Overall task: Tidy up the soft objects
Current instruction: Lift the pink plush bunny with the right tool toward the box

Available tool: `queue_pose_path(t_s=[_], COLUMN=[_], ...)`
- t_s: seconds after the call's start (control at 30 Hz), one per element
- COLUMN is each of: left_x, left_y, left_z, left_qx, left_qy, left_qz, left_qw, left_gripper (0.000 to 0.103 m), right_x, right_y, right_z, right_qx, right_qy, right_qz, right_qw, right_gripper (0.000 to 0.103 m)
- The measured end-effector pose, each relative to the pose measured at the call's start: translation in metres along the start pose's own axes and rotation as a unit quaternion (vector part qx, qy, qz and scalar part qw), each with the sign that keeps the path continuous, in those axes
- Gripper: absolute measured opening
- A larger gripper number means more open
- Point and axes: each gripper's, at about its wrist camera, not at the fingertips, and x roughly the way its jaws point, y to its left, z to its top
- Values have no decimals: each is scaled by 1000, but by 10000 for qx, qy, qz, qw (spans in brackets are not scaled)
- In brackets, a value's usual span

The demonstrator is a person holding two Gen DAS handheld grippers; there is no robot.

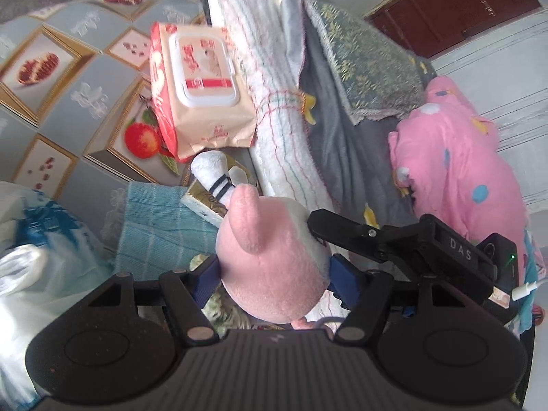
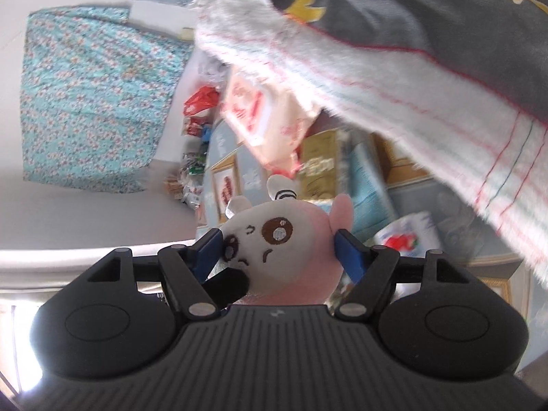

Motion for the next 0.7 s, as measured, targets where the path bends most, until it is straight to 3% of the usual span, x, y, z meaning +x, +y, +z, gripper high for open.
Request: queue_pose_path(t_s=[0.2, 0.37, 0.7], left_x=[-66, -132, -267], left_y=[15, 46, 160], left_z=[-19, -35, -80], left_qx=[-114, -354, -1216], left_qy=[-402, -732, -1281], left_qz=[-14, 156, 904], left_qw=[9991, 9966, 9801], left_gripper=[69, 69, 70], right_x=[-3, 21, 132], right_y=[49, 98, 196], right_z=[-42, -88, -206], right_qx=[-400, -635, -1135], right_qy=[159, 556, 1814], right_qz=[178, 417, 713], right_qw=[9989, 9956, 9742], right_gripper=[72, 71, 71])
